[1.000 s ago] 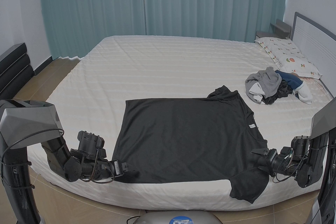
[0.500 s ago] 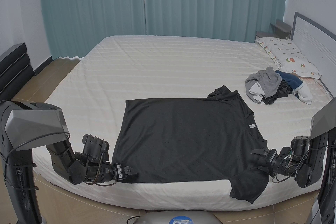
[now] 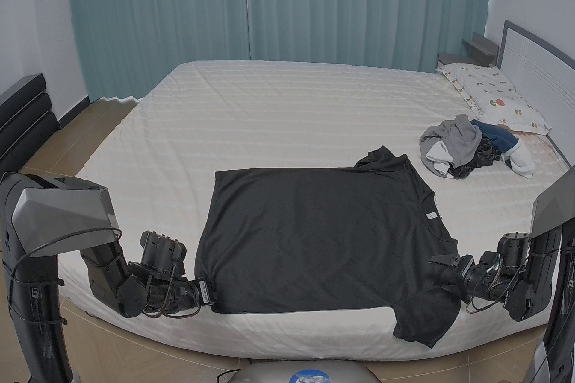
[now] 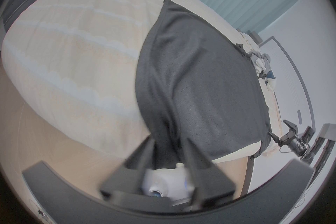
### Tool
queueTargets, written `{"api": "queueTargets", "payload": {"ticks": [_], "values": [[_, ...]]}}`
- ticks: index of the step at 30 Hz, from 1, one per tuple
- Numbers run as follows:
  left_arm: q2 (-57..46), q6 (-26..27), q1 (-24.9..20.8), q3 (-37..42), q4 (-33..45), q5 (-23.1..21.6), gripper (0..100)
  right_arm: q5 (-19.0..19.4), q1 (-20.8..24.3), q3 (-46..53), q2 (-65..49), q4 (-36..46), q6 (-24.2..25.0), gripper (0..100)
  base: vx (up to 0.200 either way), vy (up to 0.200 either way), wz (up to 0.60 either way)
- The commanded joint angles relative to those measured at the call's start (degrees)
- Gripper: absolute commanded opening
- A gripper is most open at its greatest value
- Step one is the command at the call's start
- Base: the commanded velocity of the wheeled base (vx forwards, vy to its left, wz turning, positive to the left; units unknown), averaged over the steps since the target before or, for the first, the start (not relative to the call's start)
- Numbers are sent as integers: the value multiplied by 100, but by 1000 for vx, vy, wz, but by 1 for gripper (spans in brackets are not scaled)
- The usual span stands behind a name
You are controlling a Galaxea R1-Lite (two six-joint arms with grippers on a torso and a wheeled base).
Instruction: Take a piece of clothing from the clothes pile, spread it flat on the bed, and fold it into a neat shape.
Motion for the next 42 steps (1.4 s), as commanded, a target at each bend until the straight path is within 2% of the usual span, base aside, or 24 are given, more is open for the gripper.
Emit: {"api": "queueTargets", "payload": {"ticks": [1,8,14,17,18,23,29,33,42], "values": [[-26,-106,11,104,-7,89,0,0,1,-3,-1,-67,1,100,0,0,0],[-70,-343,64,174,-95,80,0,-8,1,23,-19,-67,1,100,0,0,0],[-9,-739,64,385,-790,63,0,-184,36,128,-230,-67,-43,100,0,0,0],[9,-827,55,517,-1168,72,0,-298,45,208,-458,-58,-272,100,0,0,0],[35,-827,55,534,-1282,72,0,-378,28,348,-608,-58,-492,100,0,0,0],[53,-836,64,569,-1291,54,0,-430,-104,489,-696,-58,-1089,100,0,0,0],[62,-836,55,569,-1291,63,0,-430,-359,515,-625,-58,-1432,100,0,0,0],[70,-827,38,569,-1291,80,0,-430,-473,568,-327,-58,-1836,100,0,0,0],[70,-827,29,578,-1299,89,0,-606,-456,471,148,-58,-2003,100,0,0,0]]}}
